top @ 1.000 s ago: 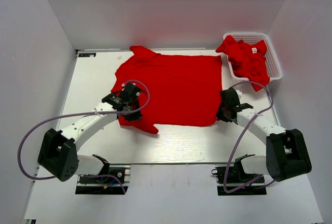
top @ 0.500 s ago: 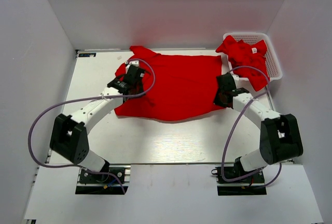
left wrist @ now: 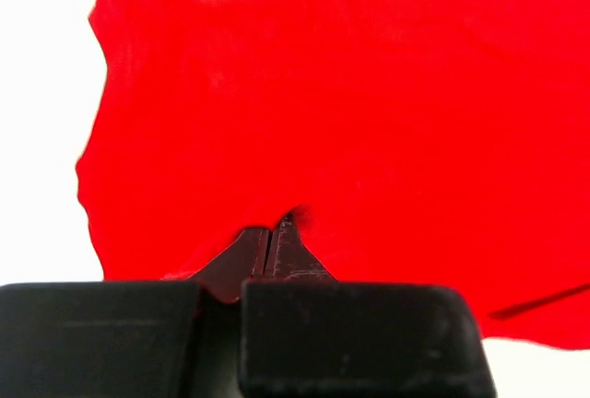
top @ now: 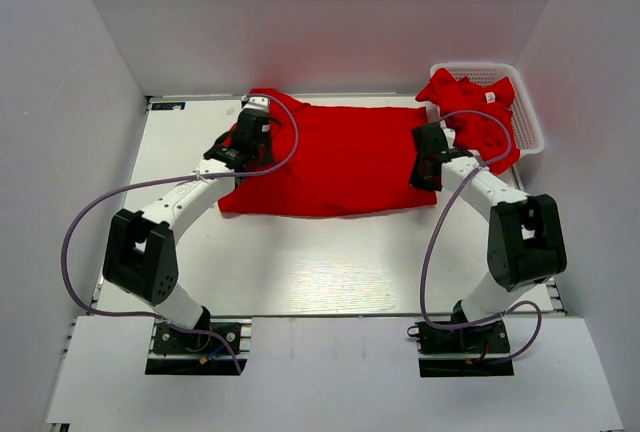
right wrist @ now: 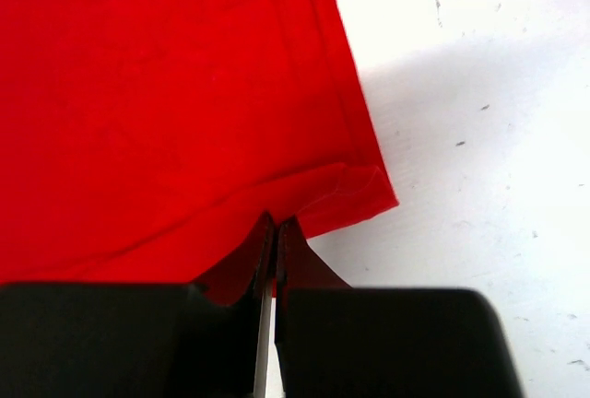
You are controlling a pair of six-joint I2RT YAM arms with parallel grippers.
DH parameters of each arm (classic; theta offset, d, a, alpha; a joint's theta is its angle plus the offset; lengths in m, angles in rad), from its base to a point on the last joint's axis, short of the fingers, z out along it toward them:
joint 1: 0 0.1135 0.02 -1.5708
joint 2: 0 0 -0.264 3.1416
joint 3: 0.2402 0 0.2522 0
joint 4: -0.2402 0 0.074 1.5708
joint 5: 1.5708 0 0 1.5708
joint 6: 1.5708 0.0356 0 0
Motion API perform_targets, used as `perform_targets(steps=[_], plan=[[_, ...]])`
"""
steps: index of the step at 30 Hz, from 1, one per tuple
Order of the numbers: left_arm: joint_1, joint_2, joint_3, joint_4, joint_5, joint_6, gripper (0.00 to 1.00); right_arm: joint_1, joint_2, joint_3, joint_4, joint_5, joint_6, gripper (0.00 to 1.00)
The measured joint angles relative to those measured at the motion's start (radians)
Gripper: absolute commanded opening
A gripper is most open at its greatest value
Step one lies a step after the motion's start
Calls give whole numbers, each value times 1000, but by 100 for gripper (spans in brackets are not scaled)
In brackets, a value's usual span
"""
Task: Fold and stack the t-shirts
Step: Fold the flattened tshirt in 1/3 of the way
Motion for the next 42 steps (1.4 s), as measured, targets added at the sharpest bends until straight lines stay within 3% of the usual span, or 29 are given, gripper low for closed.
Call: perform_targets(steps=[13,36,39,40,42], plan=[[55,119,49,180,37,152,0,-30,135,165,-71,6,-22,0],[138,221,51,416,153,178,0,-90,256,257,-135,5,-9,0],[144,245,52,455,169,181,2,-95,268,266,-136,4,-5,17],[145,257,57,458,171,182,8,-96,273,269,-137,3,-2,37],[149,299,84,457,170,187,28,-98,284,279,-137,5,2,48]])
